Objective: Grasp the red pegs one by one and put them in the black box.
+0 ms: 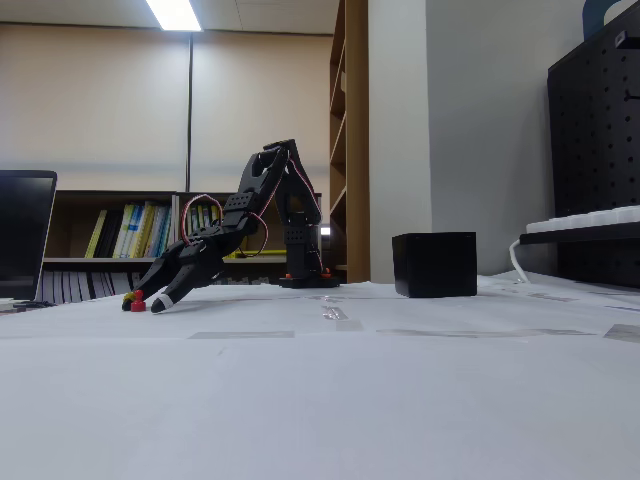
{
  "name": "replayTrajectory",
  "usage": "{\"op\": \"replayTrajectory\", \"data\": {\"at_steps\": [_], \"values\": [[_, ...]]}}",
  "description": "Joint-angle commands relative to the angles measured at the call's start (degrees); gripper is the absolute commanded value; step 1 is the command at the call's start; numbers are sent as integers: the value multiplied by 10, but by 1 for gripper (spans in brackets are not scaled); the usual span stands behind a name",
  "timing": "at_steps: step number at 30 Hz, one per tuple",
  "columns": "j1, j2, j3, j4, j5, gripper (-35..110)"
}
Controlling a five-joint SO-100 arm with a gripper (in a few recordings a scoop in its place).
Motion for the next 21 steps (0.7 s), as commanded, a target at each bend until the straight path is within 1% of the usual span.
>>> {"op": "replayTrajectory", "data": {"at_steps": [1,7,14,19,21], "values": [[-6,4,7,-6,1,15],[-5,5,7,-4,5,12],[-4,4,7,13,10,0],[-3,4,7,25,14,0],[-3,-6,11,67,19,0]]}}
